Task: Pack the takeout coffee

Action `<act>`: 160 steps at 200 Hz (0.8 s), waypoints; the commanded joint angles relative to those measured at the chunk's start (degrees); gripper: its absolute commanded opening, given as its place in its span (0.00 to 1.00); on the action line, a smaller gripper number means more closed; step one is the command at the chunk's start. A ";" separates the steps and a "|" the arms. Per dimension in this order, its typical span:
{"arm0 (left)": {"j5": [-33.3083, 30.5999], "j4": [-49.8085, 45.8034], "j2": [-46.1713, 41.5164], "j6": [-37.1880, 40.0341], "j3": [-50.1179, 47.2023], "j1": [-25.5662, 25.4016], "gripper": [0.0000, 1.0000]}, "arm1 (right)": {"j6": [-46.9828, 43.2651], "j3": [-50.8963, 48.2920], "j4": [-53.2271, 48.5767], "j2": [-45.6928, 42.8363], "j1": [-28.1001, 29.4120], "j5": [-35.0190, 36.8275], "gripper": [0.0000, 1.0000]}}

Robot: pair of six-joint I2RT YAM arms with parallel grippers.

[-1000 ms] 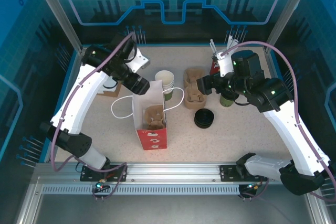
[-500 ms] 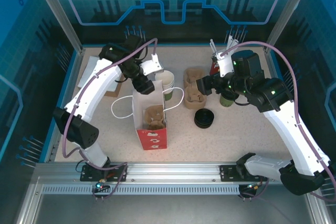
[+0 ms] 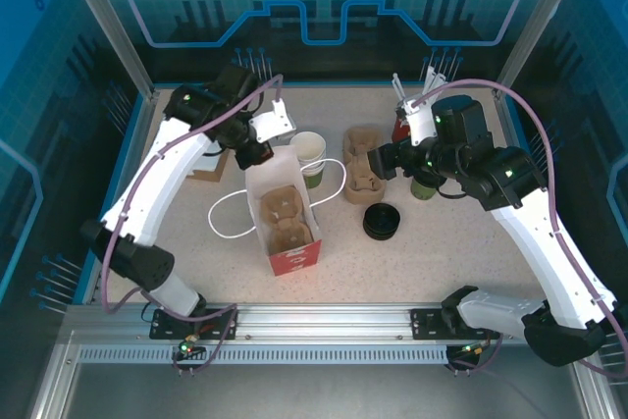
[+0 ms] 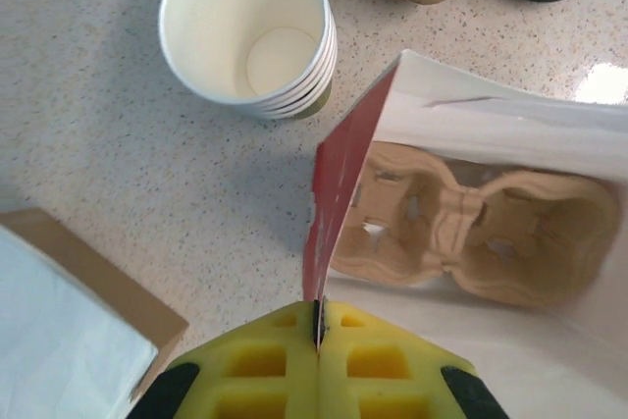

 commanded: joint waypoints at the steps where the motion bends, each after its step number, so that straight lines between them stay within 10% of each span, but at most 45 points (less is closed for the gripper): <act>1: -1.70 -3.08 -3.60 -4.04 -1.10 -0.19 0.00 | 0.00 -0.11 0.08 -0.34 -0.99 -1.11 0.97; 61: -4.48 -3.47 -4.11 -19.78 1.84 -0.93 0.00 | 3.95 0.55 -2.60 0.65 -1.72 2.35 0.97; 160: -13.45 6.20 -12.00 -13.55 -4.17 -10.19 0.00 | 4.50 -2.07 -3.19 -0.23 -2.56 5.14 0.97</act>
